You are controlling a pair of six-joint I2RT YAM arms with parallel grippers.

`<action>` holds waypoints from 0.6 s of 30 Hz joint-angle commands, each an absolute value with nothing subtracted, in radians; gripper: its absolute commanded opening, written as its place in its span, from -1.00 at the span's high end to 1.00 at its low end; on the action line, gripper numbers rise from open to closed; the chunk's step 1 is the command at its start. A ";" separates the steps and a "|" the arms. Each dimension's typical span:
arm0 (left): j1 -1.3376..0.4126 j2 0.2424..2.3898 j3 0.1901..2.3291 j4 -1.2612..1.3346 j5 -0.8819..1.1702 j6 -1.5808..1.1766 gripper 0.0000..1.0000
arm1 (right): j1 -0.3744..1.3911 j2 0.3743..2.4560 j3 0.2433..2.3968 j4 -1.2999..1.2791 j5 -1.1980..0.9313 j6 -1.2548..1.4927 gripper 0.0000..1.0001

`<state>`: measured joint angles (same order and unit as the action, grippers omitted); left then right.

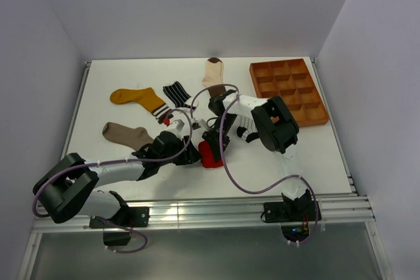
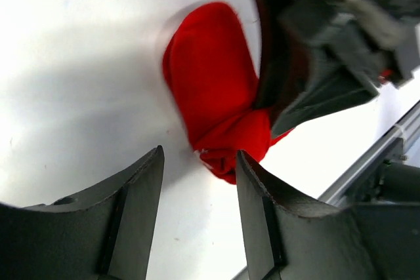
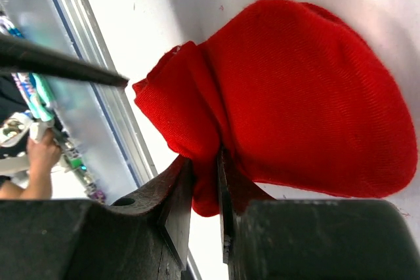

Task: Roll the socks
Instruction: Roll the sock at the center of the board.

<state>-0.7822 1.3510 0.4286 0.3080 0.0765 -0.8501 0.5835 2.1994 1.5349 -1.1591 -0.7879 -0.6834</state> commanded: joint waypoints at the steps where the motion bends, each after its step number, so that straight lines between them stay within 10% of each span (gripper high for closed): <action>1: -0.801 1.330 0.469 0.392 0.023 -0.740 -0.07 | 0.572 2.269 1.540 -1.112 -0.611 -0.700 0.59; 18: -0.821 1.601 0.451 0.834 0.268 -0.663 -0.05 | 0.540 2.327 1.606 -1.170 -0.666 -0.680 0.59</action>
